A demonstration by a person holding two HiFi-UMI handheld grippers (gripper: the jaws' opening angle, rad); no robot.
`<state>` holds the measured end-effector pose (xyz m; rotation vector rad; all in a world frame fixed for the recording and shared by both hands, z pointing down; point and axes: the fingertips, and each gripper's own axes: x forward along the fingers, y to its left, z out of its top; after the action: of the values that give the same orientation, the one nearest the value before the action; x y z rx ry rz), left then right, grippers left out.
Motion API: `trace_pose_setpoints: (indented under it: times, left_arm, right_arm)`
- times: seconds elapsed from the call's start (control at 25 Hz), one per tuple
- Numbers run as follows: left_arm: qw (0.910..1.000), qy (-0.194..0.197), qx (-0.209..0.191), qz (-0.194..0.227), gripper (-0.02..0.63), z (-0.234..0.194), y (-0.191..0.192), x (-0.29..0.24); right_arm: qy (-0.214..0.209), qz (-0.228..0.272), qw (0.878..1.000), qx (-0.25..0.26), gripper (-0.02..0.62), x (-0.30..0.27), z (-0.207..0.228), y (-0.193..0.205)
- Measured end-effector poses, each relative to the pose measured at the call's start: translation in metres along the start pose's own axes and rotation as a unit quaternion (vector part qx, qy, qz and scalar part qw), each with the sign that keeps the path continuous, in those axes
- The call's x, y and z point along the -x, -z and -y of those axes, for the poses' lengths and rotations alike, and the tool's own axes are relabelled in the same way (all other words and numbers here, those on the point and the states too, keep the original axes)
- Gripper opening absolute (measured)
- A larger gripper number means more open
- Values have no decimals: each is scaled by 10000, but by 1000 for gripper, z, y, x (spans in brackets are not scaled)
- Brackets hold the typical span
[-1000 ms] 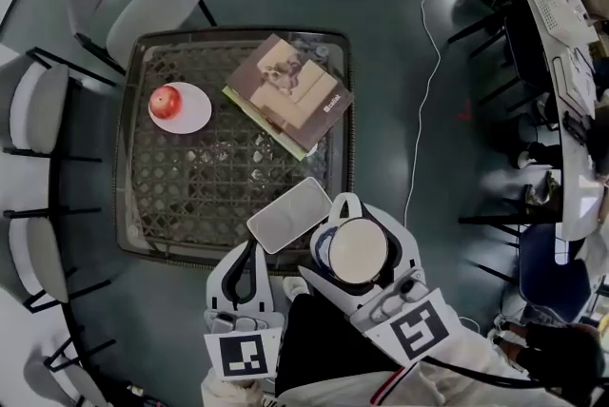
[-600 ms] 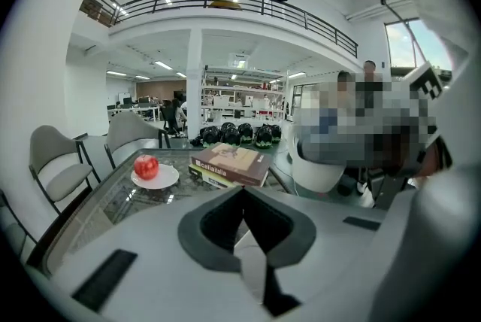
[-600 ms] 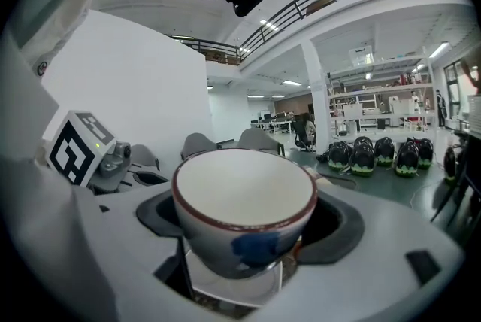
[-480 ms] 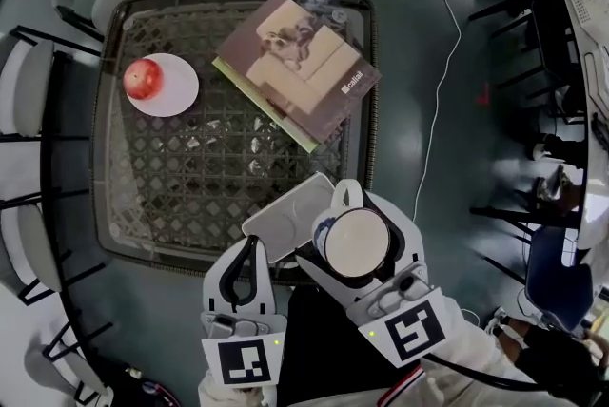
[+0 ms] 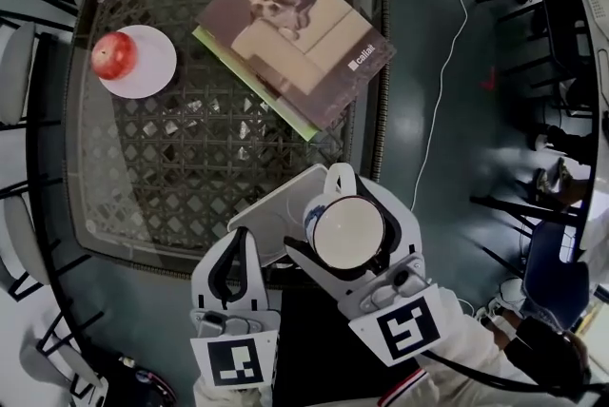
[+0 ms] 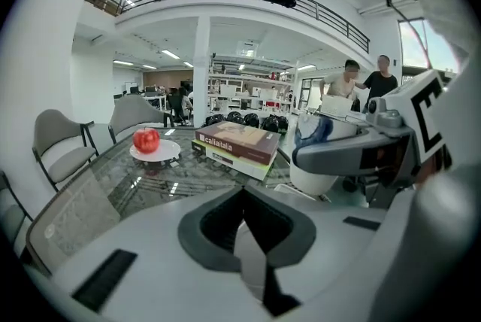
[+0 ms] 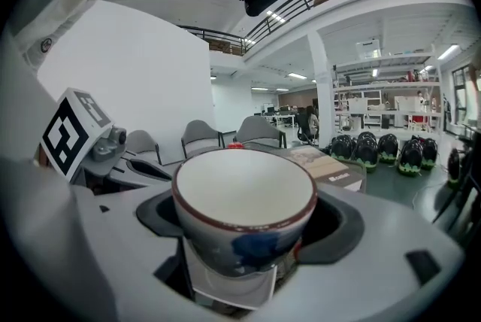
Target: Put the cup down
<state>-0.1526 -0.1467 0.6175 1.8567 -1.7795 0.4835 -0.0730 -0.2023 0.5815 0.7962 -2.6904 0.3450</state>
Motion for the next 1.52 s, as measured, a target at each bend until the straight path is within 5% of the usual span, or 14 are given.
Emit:
trace_pose_setpoints:
  times: [0.76,1.52]
  left_arm:
    - [9997,-43,197,-106,9,-6,29,-10]
    - [10000,51,29,-33,10,-9,32,-14]
  right_arm:
    - [-239,-442,9980,377,417,-23,-11,54]
    - [-213,-412,9948,903,417,-28,-15,61]
